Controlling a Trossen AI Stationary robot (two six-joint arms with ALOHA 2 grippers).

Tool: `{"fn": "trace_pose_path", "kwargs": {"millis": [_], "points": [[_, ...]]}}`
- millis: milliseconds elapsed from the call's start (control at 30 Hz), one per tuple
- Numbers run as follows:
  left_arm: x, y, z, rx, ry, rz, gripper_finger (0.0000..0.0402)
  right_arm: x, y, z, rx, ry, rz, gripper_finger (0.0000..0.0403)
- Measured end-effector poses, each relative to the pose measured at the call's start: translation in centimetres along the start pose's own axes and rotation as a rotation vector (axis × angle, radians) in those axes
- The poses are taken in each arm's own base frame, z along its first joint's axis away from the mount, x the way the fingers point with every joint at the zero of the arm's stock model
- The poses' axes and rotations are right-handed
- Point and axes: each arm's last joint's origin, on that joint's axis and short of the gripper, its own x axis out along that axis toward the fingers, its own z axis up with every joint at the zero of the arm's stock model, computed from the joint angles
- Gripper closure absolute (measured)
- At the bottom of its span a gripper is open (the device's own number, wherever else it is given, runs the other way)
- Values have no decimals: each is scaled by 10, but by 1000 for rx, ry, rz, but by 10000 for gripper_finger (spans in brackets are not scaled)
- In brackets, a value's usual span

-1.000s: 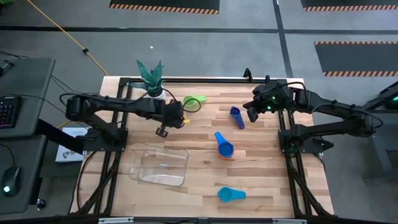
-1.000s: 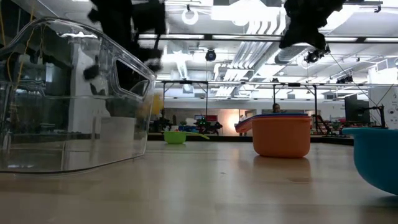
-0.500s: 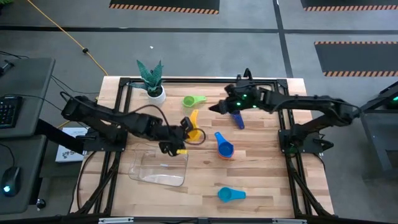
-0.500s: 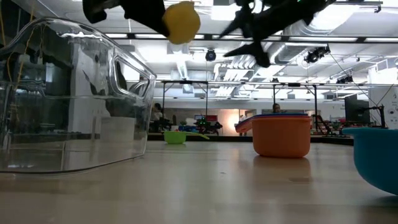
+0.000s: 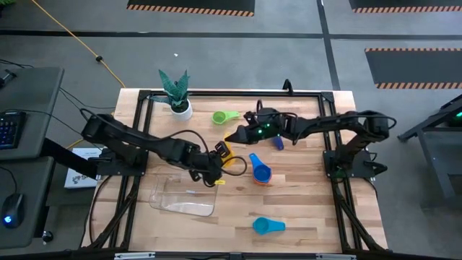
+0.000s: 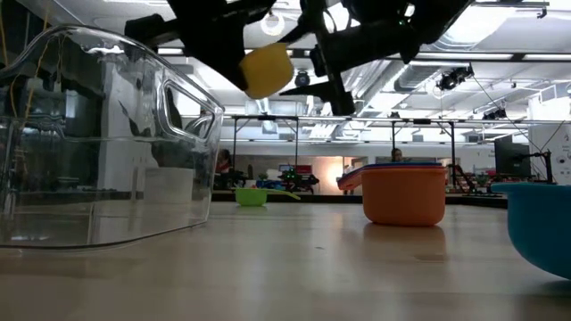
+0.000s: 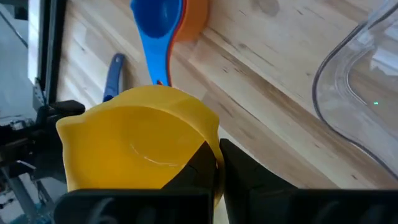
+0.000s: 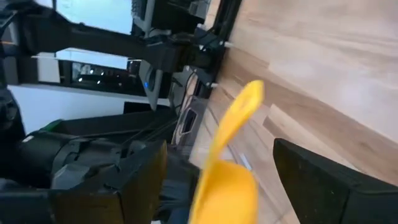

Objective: Nest measuring cups in basket
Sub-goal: Stack the yellow measuring cup on top of the blue measuring cup

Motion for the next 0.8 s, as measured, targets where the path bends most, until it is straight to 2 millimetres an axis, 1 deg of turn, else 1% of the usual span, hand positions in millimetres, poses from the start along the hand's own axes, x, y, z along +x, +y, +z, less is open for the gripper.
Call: {"fn": "trace_pose_path", "kwargs": {"millis": [133, 233, 333, 500, 533, 567, 633, 700, 800], "points": [[5, 0, 3, -5, -21, 1, 400, 5, -2, -5, 28, -25, -22, 123], [4, 3, 5, -16, -49, 16, 400, 6, -1, -8, 42, -61, -41, 158], [4, 4, 6, -22, -58, 28, 395, 7, -1, -12, 39, -73, -53, 222], [4, 4, 7, -40, -63, 28, 391, 8, -1, -13, 14, -76, -56, 365], [4, 4, 7, -53, -62, 28, 390, 8, 0, -13, 9, -76, -54, 382], [4, 4, 7, -70, -62, 28, 389, 8, 0, -13, 0, -75, -50, 389], [4, 4, 6, -105, -66, 31, 385, 6, 0, -11, -8, -61, -46, 383], [0, 6, 6, -133, -75, 38, 379, 4, 0, -7, -31, -40, -41, 388], [-8, 8, 3, -186, -82, 54, 367, -9, 2, 1, -89, -33, -73, 398]]}}
